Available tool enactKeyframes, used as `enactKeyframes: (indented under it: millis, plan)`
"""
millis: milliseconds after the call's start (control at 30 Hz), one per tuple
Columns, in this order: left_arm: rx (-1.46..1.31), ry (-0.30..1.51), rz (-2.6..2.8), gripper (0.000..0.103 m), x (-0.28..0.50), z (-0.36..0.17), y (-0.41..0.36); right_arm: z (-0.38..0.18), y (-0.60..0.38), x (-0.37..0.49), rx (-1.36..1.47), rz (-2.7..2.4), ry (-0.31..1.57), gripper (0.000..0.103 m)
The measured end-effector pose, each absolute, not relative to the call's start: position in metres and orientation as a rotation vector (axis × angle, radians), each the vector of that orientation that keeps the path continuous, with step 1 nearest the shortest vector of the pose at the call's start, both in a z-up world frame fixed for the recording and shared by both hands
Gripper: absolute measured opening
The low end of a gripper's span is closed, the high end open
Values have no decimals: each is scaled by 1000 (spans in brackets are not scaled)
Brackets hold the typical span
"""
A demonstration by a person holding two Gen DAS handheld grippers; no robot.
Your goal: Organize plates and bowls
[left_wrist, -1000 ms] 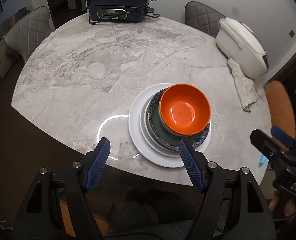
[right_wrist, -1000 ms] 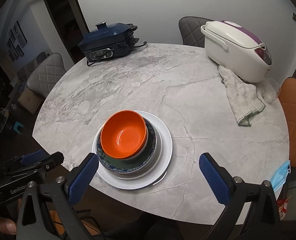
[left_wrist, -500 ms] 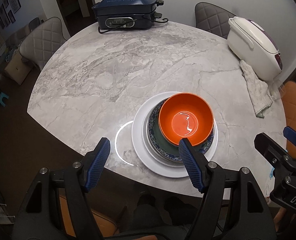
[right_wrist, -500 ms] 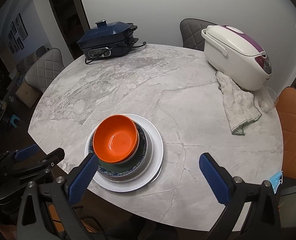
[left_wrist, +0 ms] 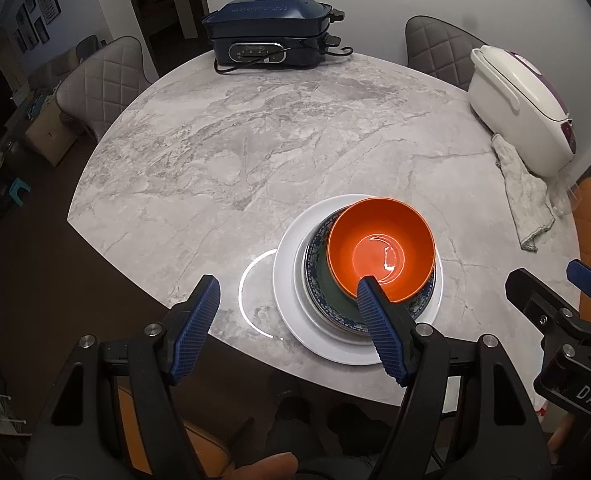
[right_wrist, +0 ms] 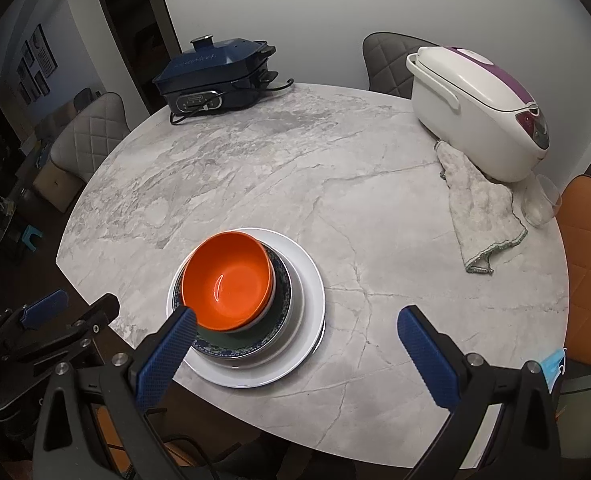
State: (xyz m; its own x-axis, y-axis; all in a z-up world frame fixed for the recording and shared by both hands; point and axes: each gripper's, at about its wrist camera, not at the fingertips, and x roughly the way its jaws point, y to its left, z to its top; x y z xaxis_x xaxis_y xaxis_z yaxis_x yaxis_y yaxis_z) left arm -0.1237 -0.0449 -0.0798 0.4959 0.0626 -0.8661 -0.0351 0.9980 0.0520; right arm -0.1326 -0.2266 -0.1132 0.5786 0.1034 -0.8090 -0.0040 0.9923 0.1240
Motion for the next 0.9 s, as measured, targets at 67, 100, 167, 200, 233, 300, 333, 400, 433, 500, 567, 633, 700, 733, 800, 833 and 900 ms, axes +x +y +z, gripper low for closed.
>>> enactKeyframes:
  millis: [67, 100, 167, 200, 233, 300, 333, 400, 433, 500, 567, 633, 700, 733, 800, 833, 900]
  plan:
    - [33, 1046, 69, 70, -126, -79, -43, -115, -224, -131, 110, 59, 962, 103]
    - [32, 1045, 69, 70, -126, -79, -42, -116, -224, -131, 110, 57, 967, 103]
    - [31, 1045, 70, 70, -126, -79, -41, -117, -222, -130, 112, 54, 975, 103]
    - [30, 1045, 70, 70, -126, -80, -40, -117, -221, -129, 110, 53, 979, 103]
    - [29, 1046, 71, 70, -125, -80, -40, -117, -220, -129, 108, 52, 981, 103]
    - [26, 1042, 67, 70, -125, -80, -39, -117, -219, -130, 107, 51, 981, 103]
    - [23, 1039, 63, 70, -125, -80, -39, -117, -219, -130, 107, 51, 979, 103]
    - [23, 1036, 61, 70, -124, -79, -39, -117, -218, -129, 102, 51, 978, 103]
    - [23, 1035, 60, 70, -124, -80, -39, -117, -217, -129, 100, 51, 976, 103]
    - [19, 1036, 58, 70, -125, -79, -40, -116, -216, -129, 93, 50, 972, 103]
    - [15, 1040, 59, 70, -124, -80, -39, -114, -216, -128, 89, 51, 970, 103]
    - [11, 1042, 56, 70, -123, -80, -39, -114, -216, -128, 89, 51, 971, 103]
    - [12, 1042, 56, 70, -123, -80, -40, -114, -215, -128, 90, 51, 970, 103]
    - [10, 1042, 55, 70, -123, -80, -40, -114, -215, -128, 90, 51, 971, 103]
    - [11, 1042, 52, 70, -123, -80, -41, -114, -215, -129, 89, 50, 971, 103]
    - [11, 1042, 51, 70, -123, -81, -42, -114, -215, -129, 89, 51, 971, 103]
    - [12, 1042, 50, 70, -123, -81, -43, -114, -215, -129, 89, 50, 971, 103]
